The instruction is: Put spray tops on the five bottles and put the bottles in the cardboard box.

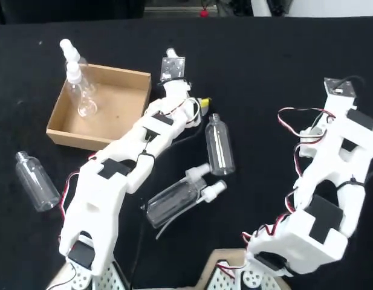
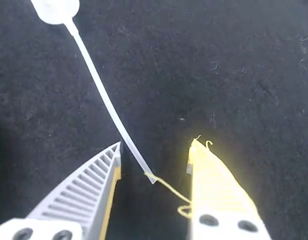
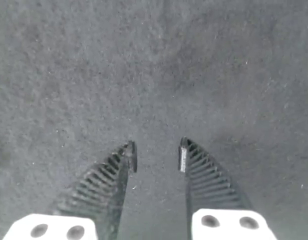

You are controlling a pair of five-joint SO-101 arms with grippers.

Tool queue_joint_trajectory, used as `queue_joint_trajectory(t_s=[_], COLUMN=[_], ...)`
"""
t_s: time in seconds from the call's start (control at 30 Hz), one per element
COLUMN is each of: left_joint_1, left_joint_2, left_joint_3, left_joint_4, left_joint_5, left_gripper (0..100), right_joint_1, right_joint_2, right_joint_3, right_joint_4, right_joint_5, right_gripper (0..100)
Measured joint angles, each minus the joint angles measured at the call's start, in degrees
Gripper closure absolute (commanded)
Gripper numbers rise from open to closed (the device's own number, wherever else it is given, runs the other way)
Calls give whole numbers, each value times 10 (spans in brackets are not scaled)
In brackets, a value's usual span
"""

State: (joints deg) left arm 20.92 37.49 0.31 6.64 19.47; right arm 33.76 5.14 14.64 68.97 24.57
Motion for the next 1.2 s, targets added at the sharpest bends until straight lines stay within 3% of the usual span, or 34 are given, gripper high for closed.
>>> queue_joint_trajectory(t_s=[0.17, 0.6, 0.83, 1.0, 1.1, 1.2], left_joint_1=[0, 11, 87, 125, 130, 120], left_joint_2=[0, -71, -195, -252, -274, -302], left_joint_3=[-1, 67, 181, 225, 235, 235], left_joint_4=[0, 0, 0, 0, 0, 0], left_joint_5=[0, -4, -140, -188, -195, -193], left_gripper=[977, 970, 970, 970, 941, 801], right_joint_1=[0, 0, 0, 0, 0, 0], right_joint_2=[0, 0, 0, 0, 0, 0], right_joint_3=[0, 46, 47, 47, 47, 47], right_joint_4=[0, -32, -37, -37, -37, -37], right_joint_5=[0, 0, 0, 0, 0, 0], right_gripper=[853, 853, 853, 853, 853, 853])
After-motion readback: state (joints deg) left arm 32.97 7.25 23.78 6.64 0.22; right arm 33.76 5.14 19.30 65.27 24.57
